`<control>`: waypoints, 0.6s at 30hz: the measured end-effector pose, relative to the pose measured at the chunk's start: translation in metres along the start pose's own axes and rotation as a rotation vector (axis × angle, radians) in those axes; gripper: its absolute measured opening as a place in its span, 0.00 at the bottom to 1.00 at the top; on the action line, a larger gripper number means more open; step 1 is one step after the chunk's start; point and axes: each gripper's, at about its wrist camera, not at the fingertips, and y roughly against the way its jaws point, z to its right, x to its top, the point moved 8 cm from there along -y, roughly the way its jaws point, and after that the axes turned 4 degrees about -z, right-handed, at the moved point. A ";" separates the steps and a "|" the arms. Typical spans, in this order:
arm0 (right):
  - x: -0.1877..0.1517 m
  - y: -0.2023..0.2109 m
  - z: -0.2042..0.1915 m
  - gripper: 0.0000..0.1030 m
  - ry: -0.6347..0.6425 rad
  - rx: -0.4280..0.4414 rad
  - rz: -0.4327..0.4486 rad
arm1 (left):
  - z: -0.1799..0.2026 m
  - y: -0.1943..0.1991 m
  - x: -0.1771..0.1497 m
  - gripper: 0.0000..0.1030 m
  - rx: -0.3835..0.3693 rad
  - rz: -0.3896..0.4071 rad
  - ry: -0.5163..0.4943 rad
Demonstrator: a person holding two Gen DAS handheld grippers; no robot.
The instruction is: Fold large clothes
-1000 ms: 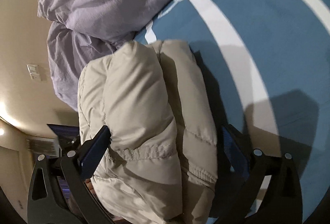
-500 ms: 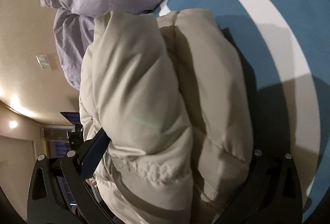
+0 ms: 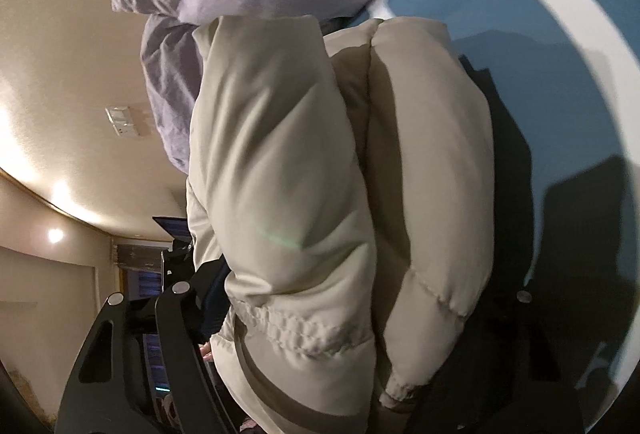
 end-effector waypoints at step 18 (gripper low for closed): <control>0.019 -0.076 -0.027 0.76 0.024 -0.075 -0.026 | -0.034 0.046 0.074 0.80 0.199 0.160 -0.059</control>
